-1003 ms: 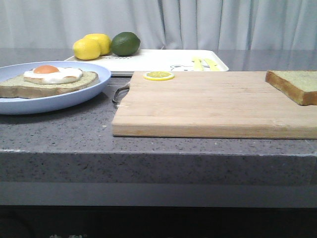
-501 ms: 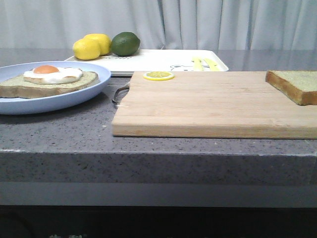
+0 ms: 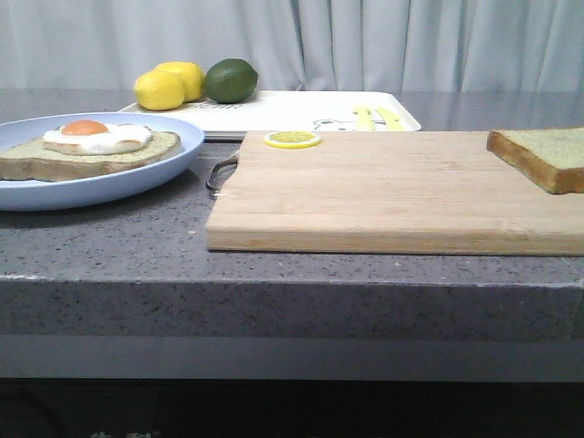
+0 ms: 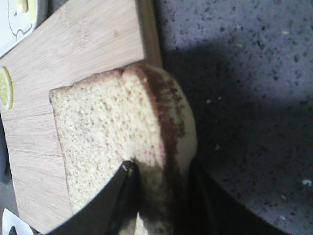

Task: Place bread and move sandwich to tray
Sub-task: 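Lift the bread slice with the right gripper toward the egg plate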

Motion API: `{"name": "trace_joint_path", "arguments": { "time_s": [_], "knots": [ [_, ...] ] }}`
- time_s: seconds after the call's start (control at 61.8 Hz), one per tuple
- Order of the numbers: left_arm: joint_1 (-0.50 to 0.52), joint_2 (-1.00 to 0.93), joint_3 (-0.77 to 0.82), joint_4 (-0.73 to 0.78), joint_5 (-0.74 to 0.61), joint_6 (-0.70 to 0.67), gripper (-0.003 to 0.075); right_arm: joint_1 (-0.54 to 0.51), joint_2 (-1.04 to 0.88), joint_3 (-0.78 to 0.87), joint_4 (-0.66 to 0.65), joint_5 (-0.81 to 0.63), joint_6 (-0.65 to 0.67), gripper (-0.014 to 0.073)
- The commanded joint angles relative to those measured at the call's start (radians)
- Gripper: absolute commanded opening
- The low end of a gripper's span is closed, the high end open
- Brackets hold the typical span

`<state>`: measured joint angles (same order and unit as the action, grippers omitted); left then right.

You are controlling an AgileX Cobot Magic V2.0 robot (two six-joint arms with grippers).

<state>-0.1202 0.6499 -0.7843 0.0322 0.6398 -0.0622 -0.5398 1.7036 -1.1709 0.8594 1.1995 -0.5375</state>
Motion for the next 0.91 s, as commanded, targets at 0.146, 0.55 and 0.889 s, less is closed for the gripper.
{"name": "trace_joint_path", "arguments": {
  "time_s": [0.146,0.55,0.889],
  "knots": [
    [-0.006,0.006,-0.026,0.002,-0.093,-0.010,0.0438,-0.003,-0.085,-0.021,0.069,0.142,-0.012,0.0234],
    [-0.006,0.006,-0.026,0.002,-0.093,-0.010,0.0438,-0.003,-0.155,-0.021,0.150,0.142,-0.012,-0.0040],
    [-0.006,0.006,-0.026,0.002,-0.109,-0.010,0.0438,0.029,-0.315,-0.021,0.398,0.142,-0.012,-0.0068]
  ]
}}
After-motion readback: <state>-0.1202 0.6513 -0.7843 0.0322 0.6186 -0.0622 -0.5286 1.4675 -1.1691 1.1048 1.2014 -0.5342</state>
